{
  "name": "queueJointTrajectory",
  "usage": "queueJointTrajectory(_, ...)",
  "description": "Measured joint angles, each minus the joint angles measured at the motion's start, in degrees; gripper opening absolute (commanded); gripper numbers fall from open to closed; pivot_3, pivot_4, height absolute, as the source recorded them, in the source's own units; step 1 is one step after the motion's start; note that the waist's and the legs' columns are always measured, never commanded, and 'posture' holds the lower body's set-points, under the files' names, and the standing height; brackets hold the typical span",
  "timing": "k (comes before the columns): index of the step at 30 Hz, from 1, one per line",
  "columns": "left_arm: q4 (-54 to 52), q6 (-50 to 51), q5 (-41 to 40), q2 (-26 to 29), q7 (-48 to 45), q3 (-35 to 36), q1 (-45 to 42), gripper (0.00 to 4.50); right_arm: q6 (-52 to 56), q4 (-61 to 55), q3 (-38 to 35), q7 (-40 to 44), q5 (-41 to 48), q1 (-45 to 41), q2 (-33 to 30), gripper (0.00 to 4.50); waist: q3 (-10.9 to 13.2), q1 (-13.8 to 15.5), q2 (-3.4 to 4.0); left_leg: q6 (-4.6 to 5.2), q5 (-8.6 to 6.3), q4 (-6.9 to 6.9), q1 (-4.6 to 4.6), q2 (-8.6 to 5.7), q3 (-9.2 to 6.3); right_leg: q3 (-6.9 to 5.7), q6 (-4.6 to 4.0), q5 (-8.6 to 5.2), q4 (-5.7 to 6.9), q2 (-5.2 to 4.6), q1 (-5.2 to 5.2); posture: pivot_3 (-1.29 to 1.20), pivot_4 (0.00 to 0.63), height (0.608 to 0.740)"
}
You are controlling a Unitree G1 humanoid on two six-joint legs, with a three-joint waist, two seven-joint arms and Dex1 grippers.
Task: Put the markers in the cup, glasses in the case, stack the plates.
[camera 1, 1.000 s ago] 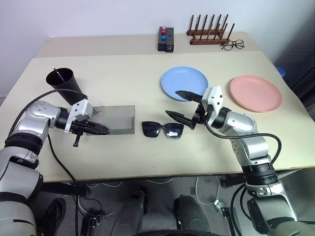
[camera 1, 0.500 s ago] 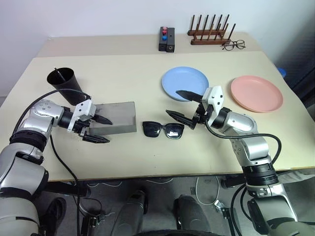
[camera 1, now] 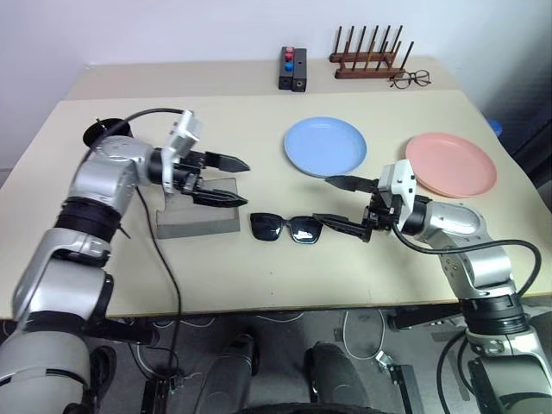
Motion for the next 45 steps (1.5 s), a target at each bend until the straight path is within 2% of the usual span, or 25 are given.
queueJointTrajectory(4, 4.17, -3.27, 8.60, -7.42, 0.00, -1.86, -2.68, 4.45, 0.30, -0.23, -1.51, 1.53, -0.12, 1.70, -3.42, 3.90, 0.00, -0.08, -0.01, 0.01, -0.01, 0.03, 0.00, 0.01, 0.08, 0.00, 0.01, 0.00, 0.00, -0.01, 0.00, 0.00, 0.150, 0.738)
queueJointTrajectory(8, 9.52, -5.30, 14.76, -12.09, -1.56, -3.25, -5.27, 4.45, 0.26, -0.38, -2.76, 0.71, -0.18, 2.40, -3.64, 3.90, 0.01, -0.12, -0.01, 0.02, -0.01, 0.03, 0.00, 0.02, 0.11, 0.00, 0.01, 0.00, 0.00, -0.01, -0.01, 0.00, 0.150, 0.738)
queueJointTrajectory(17, 23.38, -17.25, 26.64, -17.71, -0.54, -3.50, -8.01, 4.45, -0.38, -2.68, -2.79, -3.21, -0.62, 3.31, -2.42, 3.90, 0.03, 0.25, -0.06, 0.04, -0.03, 0.14, -0.07, -0.03, 0.02, -0.10, 0.02, 0.01, 0.00, -0.06, 0.01, 0.00, 0.150, 0.738)
queueJointTrajectory(22, 27.59, -19.18, 29.12, -21.79, 2.67, -1.66, -8.73, 4.45, -0.57, -2.80, -2.70, -4.47, -0.94, 3.33, -1.36, 3.90, 0.03, 0.16, -0.06, 0.05, -0.04, 0.16, -0.06, -0.04, 0.01, -0.13, 0.03, 0.00, 0.00, -0.06, 0.03, 0.00, 0.150, 0.738)
queueJointTrajectory(35, 30.88, -22.09, 36.05, -22.39, 3.26, -0.66, -9.46, 4.45, -1.77, -2.47, -2.62, -5.93, -2.30, 2.63, -0.65, 3.90, 0.03, -0.02, -0.06, 0.05, -0.04, 0.16, -0.05, -0.04, 0.00, -0.15, 0.04, 0.01, 0.01, -0.04, 0.05, 0.00, 0.150, 0.738)
queueJointTrajectory(36, 31.06, -22.40, 36.21, -22.39, 3.47, -0.60, -9.51, 3.93, -1.84, -2.44, -2.62, -5.99, -2.38, 2.54, -0.47, 3.90, 0.03, -0.03, -0.06, 0.05, -0.04, 0.16, -0.05, -0.04, 0.00, -0.15, 0.04, 0.01, 0.01, -0.04, 0.05, 0.00, 0.150, 0.738)
queueJointTrajectory(37, 31.19, -22.44, 36.41, -22.44, 3.68, -0.41, -9.52, 3.64, -1.92, -2.38, -2.60, -6.04, -2.43, 2.44, -0.33, 3.90, 0.03, -0.04, -0.06, 0.05, -0.03, 0.16, -0.05, -0.03, 0.00, -0.15, 0.04, 0.01, 0.01, -0.04, 0.04, 0.00, 0.150, 0.738)
queueJointTrajectory(42, 31.72, -22.42, 36.72, -22.71, 3.50, 1.16, -10.05, 1.07, -2.79, -1.87, -2.60, -6.38, -2.98, 2.37, -0.12, 3.90, 0.03, -0.01, -0.06, 0.05, -0.03, 0.18, -0.04, -0.04, -0.01, -0.16, 0.04, 0.01, 0.01, -0.03, 0.07, 0.00, 0.150, 0.738)
queueJointTrajectory(44, 31.67, -22.65, 36.72, -22.73, 3.03, 1.51, -11.10, 0.34, -3.12, -1.56, -2.60, -6.45, -3.15, 2.37, 0.10, 3.90, 0.00, 0.13, -0.05, 0.05, -0.04, 0.21, 0.05, -0.05, -0.03, -0.19, 0.05, 0.00, 0.00, -0.04, 0.23, 0.00, 0.150, 0.738)
queueJointTrajectory(45, 31.62, -22.95, 36.72, -22.78, 2.72, 1.72, -11.41, 0.34, -3.17, -1.47, -2.60, -6.47, -3.38, 2.37, 0.13, 3.90, -0.02, 0.20, -0.04, 0.06, -0.04, 0.26, 0.08, -0.05, -0.04, -0.22, 0.06, 0.00, 0.00, -0.04, 0.31, 0.00, 0.150, 0.738)
